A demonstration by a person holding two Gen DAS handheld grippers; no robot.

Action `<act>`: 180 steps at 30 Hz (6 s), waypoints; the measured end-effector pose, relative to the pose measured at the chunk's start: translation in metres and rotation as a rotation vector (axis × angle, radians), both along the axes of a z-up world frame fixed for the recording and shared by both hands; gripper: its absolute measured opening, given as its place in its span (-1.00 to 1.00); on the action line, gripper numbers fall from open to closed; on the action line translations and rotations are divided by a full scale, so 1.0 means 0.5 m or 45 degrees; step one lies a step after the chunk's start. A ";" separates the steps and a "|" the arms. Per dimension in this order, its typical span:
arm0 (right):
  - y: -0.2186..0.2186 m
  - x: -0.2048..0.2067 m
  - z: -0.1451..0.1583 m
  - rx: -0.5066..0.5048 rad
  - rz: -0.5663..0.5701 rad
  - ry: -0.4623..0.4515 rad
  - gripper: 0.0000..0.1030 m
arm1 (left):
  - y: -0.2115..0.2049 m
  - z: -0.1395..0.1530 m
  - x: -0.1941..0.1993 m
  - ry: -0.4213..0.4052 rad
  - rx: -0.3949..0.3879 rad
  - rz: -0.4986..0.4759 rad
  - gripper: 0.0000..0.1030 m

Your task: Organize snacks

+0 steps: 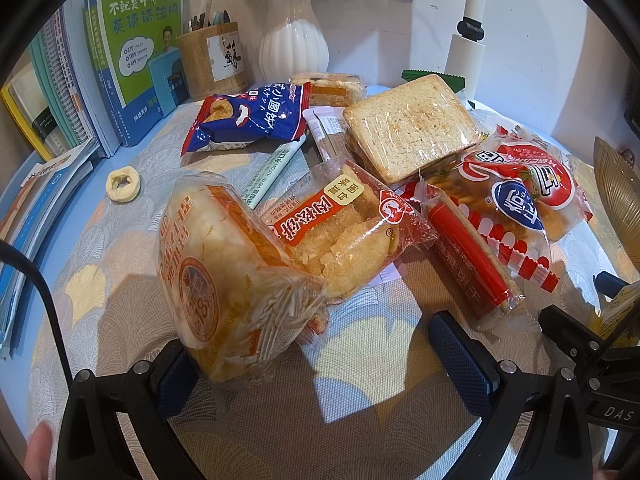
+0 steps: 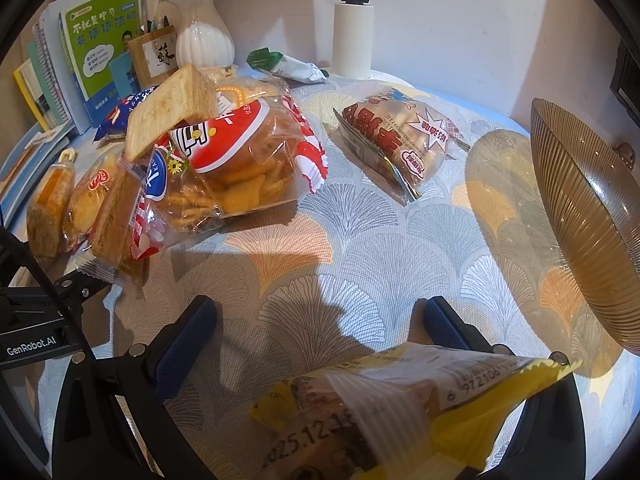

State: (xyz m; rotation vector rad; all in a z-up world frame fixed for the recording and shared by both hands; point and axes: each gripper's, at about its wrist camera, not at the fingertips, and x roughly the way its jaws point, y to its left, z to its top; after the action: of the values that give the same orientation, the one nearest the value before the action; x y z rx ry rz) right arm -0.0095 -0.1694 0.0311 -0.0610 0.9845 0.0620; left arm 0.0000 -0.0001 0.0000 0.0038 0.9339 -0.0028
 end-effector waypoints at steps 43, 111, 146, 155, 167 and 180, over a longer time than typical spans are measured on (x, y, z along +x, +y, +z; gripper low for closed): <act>0.002 0.000 0.000 -0.006 -0.001 -0.003 1.00 | -0.002 -0.003 0.004 0.003 -0.006 0.033 1.00; -0.081 -0.127 0.027 0.223 0.168 -0.026 0.49 | 0.177 0.033 0.059 0.009 -0.235 -0.152 0.61; -0.117 -0.119 0.074 0.608 0.125 -0.143 -0.25 | 0.169 0.088 0.032 -0.103 -0.069 -0.158 0.00; -0.118 -0.104 0.098 0.643 0.124 -0.165 -0.25 | 0.183 0.069 0.046 -0.054 0.022 -0.027 -0.10; -0.339 -0.062 0.264 0.698 -0.121 -0.384 -0.25 | -0.107 0.307 0.067 -0.294 -0.009 -0.366 -0.10; -0.563 -0.038 0.208 0.560 -0.478 -0.217 0.36 | -0.547 0.262 0.105 -0.117 -0.153 -0.807 0.01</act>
State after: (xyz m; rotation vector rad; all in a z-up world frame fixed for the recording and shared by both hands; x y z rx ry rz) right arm -0.0285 -0.4511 0.1352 0.5140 0.7805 -0.0713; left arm 0.0528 -0.2736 0.1309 0.1872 0.8074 -0.6402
